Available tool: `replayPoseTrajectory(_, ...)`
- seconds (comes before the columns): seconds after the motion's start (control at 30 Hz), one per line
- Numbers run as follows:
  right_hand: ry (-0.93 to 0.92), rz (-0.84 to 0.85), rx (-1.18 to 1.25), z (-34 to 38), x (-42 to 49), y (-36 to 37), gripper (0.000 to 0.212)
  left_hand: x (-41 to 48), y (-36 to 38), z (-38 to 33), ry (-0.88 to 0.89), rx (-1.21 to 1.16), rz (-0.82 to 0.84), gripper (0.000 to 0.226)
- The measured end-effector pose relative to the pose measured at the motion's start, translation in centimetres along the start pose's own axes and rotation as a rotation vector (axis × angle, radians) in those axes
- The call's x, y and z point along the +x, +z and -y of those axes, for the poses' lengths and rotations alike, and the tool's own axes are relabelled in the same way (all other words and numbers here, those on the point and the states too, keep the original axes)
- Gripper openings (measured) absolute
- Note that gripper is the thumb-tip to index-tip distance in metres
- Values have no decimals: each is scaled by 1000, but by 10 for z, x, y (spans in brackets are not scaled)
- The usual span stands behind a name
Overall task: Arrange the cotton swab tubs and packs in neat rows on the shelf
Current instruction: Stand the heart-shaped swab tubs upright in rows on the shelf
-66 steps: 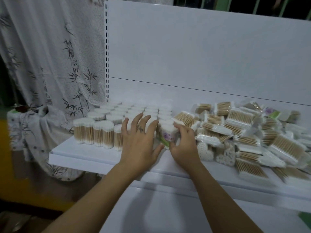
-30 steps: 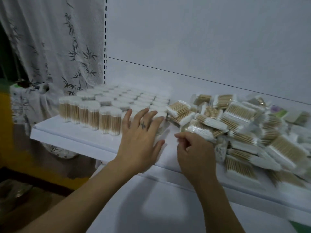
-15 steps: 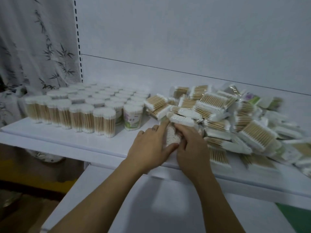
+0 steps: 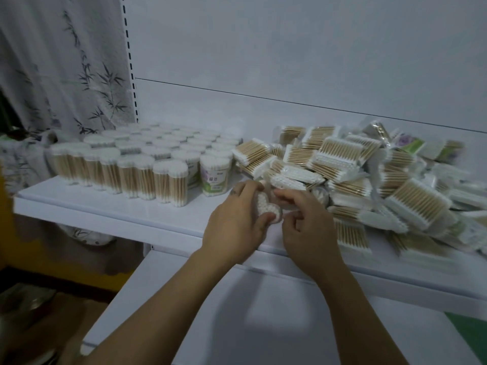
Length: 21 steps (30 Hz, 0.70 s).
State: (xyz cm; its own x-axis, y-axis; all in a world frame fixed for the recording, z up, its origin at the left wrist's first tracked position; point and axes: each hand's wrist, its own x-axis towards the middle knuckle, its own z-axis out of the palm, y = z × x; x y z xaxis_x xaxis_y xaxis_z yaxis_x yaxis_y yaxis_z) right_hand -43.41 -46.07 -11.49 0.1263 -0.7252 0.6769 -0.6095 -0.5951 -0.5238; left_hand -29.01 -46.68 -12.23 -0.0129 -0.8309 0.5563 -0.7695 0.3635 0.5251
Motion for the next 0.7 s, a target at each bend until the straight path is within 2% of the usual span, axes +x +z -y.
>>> replayPoseTrajectory(0.2, -24, 118, 32, 0, 1, 0, 47, -4, -11, 7, -66, -231, 18, 40)
replayPoseTrajectory(0.37, -16, 196, 15, 6, 10, 3, 53, -1, -18, 10, -141, -451, -52, 50)
replayPoseTrajectory(0.43, 49, 180, 108, 10, 14, 6, 56, -1, -22, 8, -204, -513, -116, 44)
replayPoseTrajectory(0.53, 85, 132, 238, 15, 16, 12, 49, -2, -29, 6, -113, -425, -159, 37)
replayPoseTrajectory(0.7, 80, 96, 299, 15, 17, 22, 30, 3, -41, 10, 50, -291, -69, 42)
